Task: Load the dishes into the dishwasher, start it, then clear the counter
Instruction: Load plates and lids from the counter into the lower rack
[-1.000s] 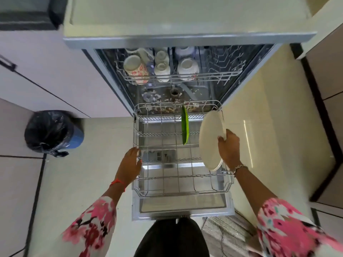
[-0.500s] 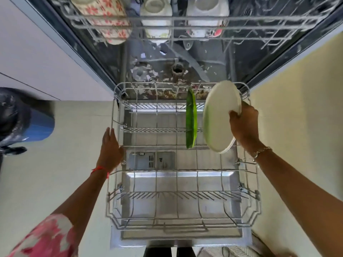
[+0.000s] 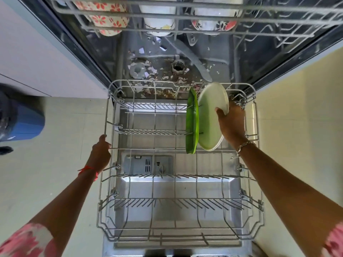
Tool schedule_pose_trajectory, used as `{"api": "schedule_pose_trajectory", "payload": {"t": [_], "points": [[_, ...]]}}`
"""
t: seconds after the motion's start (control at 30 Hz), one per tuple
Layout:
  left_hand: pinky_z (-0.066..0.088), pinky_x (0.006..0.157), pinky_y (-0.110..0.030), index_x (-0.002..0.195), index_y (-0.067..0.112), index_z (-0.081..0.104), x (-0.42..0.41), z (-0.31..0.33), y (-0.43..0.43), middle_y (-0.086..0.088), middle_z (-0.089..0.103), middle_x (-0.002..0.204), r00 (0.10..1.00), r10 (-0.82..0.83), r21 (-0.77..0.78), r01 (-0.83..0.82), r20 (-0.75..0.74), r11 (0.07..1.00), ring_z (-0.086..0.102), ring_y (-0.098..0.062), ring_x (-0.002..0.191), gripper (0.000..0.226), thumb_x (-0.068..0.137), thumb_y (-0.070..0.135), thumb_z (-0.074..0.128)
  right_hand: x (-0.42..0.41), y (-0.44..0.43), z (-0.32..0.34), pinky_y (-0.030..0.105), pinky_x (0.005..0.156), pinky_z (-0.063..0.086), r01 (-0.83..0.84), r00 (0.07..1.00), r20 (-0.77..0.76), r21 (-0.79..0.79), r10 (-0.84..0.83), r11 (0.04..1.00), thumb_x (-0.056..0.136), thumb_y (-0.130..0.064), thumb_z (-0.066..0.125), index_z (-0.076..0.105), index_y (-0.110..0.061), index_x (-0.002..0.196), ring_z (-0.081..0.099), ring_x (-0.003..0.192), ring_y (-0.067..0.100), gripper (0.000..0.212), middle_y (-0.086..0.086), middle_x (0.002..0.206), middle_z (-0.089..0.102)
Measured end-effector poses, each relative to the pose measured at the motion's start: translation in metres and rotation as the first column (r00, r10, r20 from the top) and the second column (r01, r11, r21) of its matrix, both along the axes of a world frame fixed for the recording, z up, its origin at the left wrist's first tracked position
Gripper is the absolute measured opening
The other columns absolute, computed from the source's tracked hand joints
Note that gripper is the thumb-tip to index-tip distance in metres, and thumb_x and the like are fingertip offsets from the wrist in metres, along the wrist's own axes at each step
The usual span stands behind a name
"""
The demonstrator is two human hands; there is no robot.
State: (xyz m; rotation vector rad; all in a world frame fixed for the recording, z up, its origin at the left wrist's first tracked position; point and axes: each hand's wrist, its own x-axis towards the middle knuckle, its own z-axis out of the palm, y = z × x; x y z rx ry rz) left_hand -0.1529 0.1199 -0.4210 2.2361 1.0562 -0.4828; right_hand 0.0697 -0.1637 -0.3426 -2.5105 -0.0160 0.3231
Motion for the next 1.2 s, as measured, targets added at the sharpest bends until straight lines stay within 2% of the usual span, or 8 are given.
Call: {"api": "schedule_pose_trajectory", "payload": {"t": [0.27, 0.43, 0.53, 0.7, 0.83, 0.93, 1.03, 1.2], "points": [[0.022, 0.115, -0.043, 0.141, -0.008, 0.017, 0.008, 0.055, -0.008, -0.031, 0.021, 0.147, 0.984, -0.177, 0.012, 0.177, -0.028, 0.984, 0.019, -0.039, 0.139, 0.061, 0.090, 0.000, 0.050, -0.011, -0.012, 0.039, 0.050, 0.089, 0.051, 0.027, 0.991, -0.131, -0.032, -0.031, 0.999, 0.085, -0.029, 0.064, 0.029, 0.003, 0.138, 0.054, 0.114, 0.040, 0.071, 0.024, 0.130, 0.051], [0.020, 0.114, -0.031, 0.140, -0.003, 0.024, 0.006, 0.166, -0.033, -0.023, 0.022, 0.149, 0.956, -0.292, -0.004, 0.293, 0.038, 0.956, 0.023, -0.031, 0.140, 0.052, 0.091, -0.002, 0.043, -0.038, -0.009, 0.109, 0.047, 0.095, 0.045, -0.080, 0.977, -0.207, -0.103, 0.057, 0.991, 0.091, -0.026, 0.055, 0.021, 0.003, 0.142, 0.047, 0.122, 0.039, 0.068, 0.025, 0.138, 0.040], [0.038, 0.104, -0.031, 0.129, -0.009, 0.042, -0.004, 0.242, -0.049, -0.028, 0.038, 0.139, 0.915, -0.364, 0.070, 0.357, 0.173, 0.931, 0.042, -0.037, 0.129, 0.046, 0.083, -0.012, 0.045, -0.073, 0.005, 0.175, 0.040, 0.098, 0.040, -0.307, 0.924, -0.292, -0.174, 0.249, 0.936, 0.097, -0.025, 0.045, 0.019, 0.005, 0.142, 0.045, 0.124, 0.036, 0.060, 0.024, 0.141, 0.037], [0.022, 0.108, -0.023, 0.138, 0.003, 0.034, -0.044, 0.359, -0.063, -0.012, 0.032, 0.147, 0.957, -0.245, 0.047, 0.240, 0.158, 0.970, 0.029, -0.022, 0.135, 0.048, 0.091, 0.005, 0.046, -0.138, 0.035, 0.274, 0.034, 0.077, 0.047, -0.540, 0.787, -0.369, -0.024, 0.494, 0.842, 0.097, -0.022, 0.045, 0.049, 0.004, 0.115, 0.061, 0.092, 0.029, 0.032, 0.019, 0.102, 0.062], [0.017, 0.110, -0.021, 0.137, 0.004, 0.034, -0.100, 0.401, -0.059, -0.010, 0.031, 0.147, 0.962, -0.189, 0.112, 0.169, 0.196, 0.979, 0.026, -0.019, 0.137, 0.047, 0.092, 0.006, 0.044, -0.187, 0.062, 0.321, 0.022, 0.069, 0.036, -0.755, 0.620, -0.366, -0.038, 0.694, 0.655, 0.096, -0.022, 0.045, 0.053, -0.004, 0.101, 0.057, 0.091, 0.022, 0.020, 0.010, 0.096, 0.055], [0.015, 0.110, -0.020, 0.138, 0.006, 0.030, -0.137, 0.419, -0.046, -0.008, 0.027, 0.149, 0.971, -0.145, 0.118, 0.124, 0.189, 0.985, 0.024, -0.016, 0.139, 0.048, 0.093, 0.011, 0.044, -0.210, 0.088, 0.342, 0.023, 0.068, 0.046, -0.833, 0.538, -0.318, -0.058, 0.780, 0.551, 0.086, -0.020, 0.063, 0.063, -0.012, 0.084, 0.063, 0.088, 0.022, 0.008, 0.011, 0.086, 0.060], [0.015, 0.110, -0.019, 0.141, 0.009, 0.027, -0.170, 0.426, -0.023, -0.005, 0.024, 0.150, 0.969, -0.132, 0.150, 0.101, 0.209, 0.983, 0.024, -0.013, 0.138, 0.050, 0.094, 0.017, 0.044, -0.237, 0.119, 0.358, 0.029, 0.090, 0.040, -0.880, 0.476, -0.278, -0.141, 0.835, 0.455, 0.098, -0.016, 0.039, 0.056, -0.004, 0.113, 0.053, 0.115, 0.026, 0.026, 0.018, 0.122, 0.057], [0.019, 0.108, -0.019, 0.141, 0.011, 0.028, -0.212, 0.433, 0.043, -0.003, 0.027, 0.149, 0.965, -0.112, 0.164, 0.073, 0.236, 0.984, 0.028, -0.013, 0.136, 0.049, 0.095, 0.021, 0.043, -0.268, 0.182, 0.362, 0.024, 0.073, 0.027, -0.874, 0.485, -0.209, -0.150, 0.849, 0.463, 0.099, -0.022, 0.036, 0.046, -0.012, 0.103, 0.053, 0.112, 0.026, 0.015, 0.015, 0.116, 0.053]]}}
